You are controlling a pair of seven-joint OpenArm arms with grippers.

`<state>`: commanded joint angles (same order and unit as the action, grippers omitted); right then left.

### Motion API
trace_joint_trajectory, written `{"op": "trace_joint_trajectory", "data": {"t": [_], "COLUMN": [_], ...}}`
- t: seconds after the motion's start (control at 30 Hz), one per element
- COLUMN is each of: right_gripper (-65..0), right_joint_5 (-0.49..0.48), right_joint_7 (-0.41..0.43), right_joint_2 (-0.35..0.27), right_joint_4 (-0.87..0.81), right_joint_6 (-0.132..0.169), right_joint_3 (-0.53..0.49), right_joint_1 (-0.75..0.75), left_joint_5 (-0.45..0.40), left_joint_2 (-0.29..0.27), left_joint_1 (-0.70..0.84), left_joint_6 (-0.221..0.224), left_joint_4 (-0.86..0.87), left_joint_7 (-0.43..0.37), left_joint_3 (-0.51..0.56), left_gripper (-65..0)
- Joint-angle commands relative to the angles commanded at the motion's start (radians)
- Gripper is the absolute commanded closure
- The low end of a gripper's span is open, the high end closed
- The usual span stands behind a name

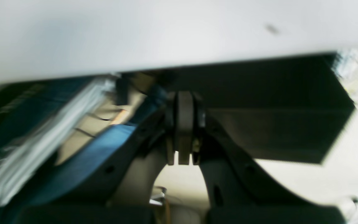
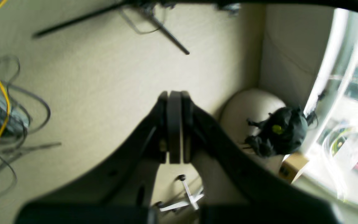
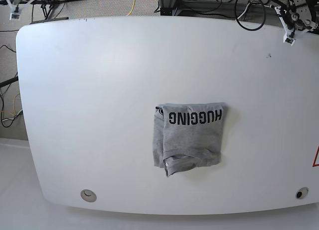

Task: Fold the T-shirt properly

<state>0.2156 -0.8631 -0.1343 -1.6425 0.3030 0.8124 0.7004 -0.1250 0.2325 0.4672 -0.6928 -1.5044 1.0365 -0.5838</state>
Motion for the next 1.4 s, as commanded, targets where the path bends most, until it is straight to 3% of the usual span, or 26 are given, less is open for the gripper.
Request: {"op": "trace_joint_trajectory", "data": {"t": [0.2,0.33,0.47,0.63,0.77,1.03,1.4], "right_gripper": [0.0,0.0,0.0,0.0,0.0,0.0,0.0], "right_joint_5": [0.169,0.253,0.325,0.437,0.525,0.582,0.588], "right_joint_7": [0.124,0.215,0.295,0.358,0.405,0.451,0.569], "right_joint_2": [0.086,0.130,0.138,0.140,0.140,0.140,0.141], "right_joint_4": [0.158,0.250,0.313,0.390,0.431,0.505,0.701], "right_joint_6": [0.071,0.147,0.226,0.290,0.336,0.390,0.387], "right_joint_3": [0.015,0.109,0.196,0.265,0.310,0.345,0.342], "right_joint_1": [-0.055,-0.098,-0.137,-0.189,-0.230,-0.264,-0.264], "left_joint_5": [0.000,0.000,0.000,0.000,-0.003,-0.095,-0.203], "left_joint_2": [0.000,-0.018,-0.049,-0.064,-0.078,-0.133,-0.222], "left_joint_1": [0.020,0.048,0.071,0.089,0.097,0.132,0.152], "left_joint_6": [0.000,0.003,0.005,0.005,0.002,-0.002,-0.002], "left_joint_4": [0.083,0.109,0.103,-0.009,-0.173,-0.252,-0.021], "left_joint_7": [-0.018,-0.084,-0.137,-0.192,-0.175,-0.172,-0.310], "left_joint_3": [0.035,0.023,-0.025,-0.072,-0.120,-0.112,-0.103], "left_gripper": [0.0,0.0,0.0,0.0,0.0,0.0,0.0]}}
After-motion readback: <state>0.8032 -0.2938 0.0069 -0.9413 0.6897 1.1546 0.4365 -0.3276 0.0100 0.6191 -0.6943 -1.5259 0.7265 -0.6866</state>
